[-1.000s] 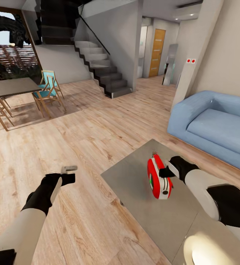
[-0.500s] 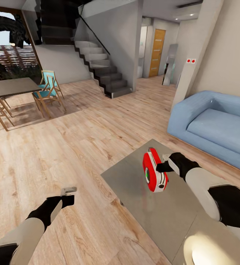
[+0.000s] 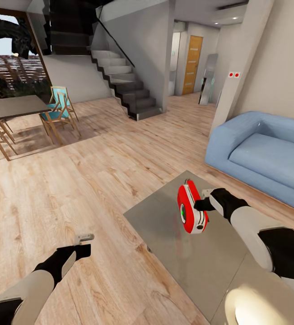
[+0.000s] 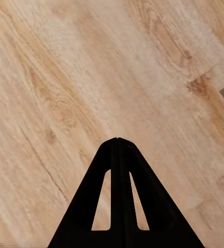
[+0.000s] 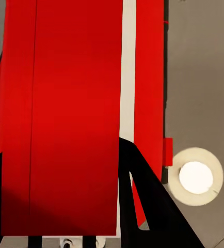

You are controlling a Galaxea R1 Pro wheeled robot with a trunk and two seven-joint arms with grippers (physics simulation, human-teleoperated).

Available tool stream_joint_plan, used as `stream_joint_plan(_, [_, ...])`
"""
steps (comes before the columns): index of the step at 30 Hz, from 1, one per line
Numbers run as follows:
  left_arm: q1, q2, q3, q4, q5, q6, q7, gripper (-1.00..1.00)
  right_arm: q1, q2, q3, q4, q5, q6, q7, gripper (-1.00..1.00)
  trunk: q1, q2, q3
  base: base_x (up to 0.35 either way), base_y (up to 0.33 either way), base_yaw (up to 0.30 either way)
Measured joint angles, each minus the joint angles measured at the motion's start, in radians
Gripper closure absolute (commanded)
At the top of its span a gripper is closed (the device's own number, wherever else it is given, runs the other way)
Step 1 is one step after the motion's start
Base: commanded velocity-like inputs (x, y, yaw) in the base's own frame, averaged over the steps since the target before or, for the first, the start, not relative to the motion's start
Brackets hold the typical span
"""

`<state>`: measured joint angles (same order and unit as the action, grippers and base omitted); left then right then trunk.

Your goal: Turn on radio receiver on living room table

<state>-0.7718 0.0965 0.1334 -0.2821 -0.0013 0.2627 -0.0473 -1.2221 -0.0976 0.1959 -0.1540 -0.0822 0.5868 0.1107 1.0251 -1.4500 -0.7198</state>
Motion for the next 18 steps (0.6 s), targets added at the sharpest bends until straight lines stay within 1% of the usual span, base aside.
stream_joint_plan(7, [-0.001,0.000,0.000,0.015,0.000,-0.002,-0.001,1.00,0.003,-0.012,0.001,0.010,0.000,-0.073,0.001,1.00,0.000,0.000,0.000,0.000,0.000,0.000])
stream_joint_plan(13, [0.000,0.000,0.000,0.016,0.000,-0.002,-0.002,1.00,0.004,-0.019,0.001,0.034,-0.002,-0.091,0.001,1.00,0.000,0.000,0.000,0.000,0.000,0.000])
stream_joint_plan(18, [0.000,0.001,0.000,0.016,0.000,-0.002,-0.002,1.00,0.006,-0.021,0.001,0.042,-0.003,-0.128,0.002,1.00,0.000,0.000,0.000,0.000,0.000,0.000])
